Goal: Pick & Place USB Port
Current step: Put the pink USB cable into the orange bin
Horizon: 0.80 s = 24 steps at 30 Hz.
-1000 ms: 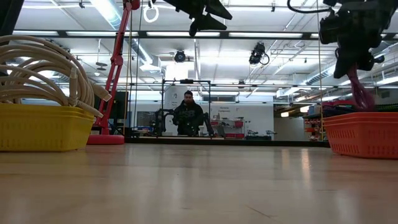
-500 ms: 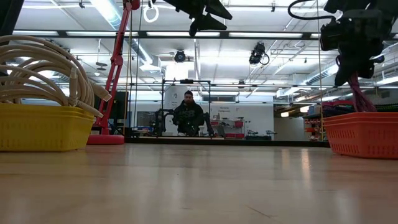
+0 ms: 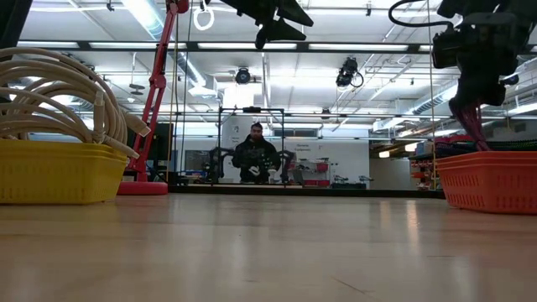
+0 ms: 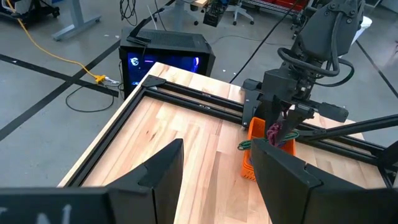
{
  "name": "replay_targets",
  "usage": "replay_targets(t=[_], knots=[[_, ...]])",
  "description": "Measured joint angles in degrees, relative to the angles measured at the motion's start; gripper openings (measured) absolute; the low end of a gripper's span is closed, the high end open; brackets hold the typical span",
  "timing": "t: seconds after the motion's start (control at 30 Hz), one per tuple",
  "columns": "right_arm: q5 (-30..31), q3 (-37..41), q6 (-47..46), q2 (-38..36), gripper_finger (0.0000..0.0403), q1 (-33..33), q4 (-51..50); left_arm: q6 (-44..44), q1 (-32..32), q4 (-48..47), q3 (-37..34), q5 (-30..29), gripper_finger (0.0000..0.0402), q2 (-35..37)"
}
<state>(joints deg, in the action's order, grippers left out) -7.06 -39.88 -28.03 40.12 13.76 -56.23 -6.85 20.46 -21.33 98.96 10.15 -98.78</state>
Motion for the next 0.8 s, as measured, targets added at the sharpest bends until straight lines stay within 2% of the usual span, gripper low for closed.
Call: replay_targets(t=[0.2, 0.67, 0.8], knots=[[-0.41, 0.00, 0.04, 0.00, 0.0121, 0.02, -0.14, 0.00, -0.01, -0.01, 0.00, 0.00, 0.0193, 0.00], [3.64, 0.00, 1.92, -1.03, 0.0110, 0.02, -3.52, -0.02, -0.01, 0.01, 0.00, 0.00, 0.0193, 0.00], [4.59, 0.00, 1.88, -1.22, 0.0118, 0.02, -8.15, -0.02, -0.01, 0.01, 0.00, 0.00, 0.0193, 0.00]])
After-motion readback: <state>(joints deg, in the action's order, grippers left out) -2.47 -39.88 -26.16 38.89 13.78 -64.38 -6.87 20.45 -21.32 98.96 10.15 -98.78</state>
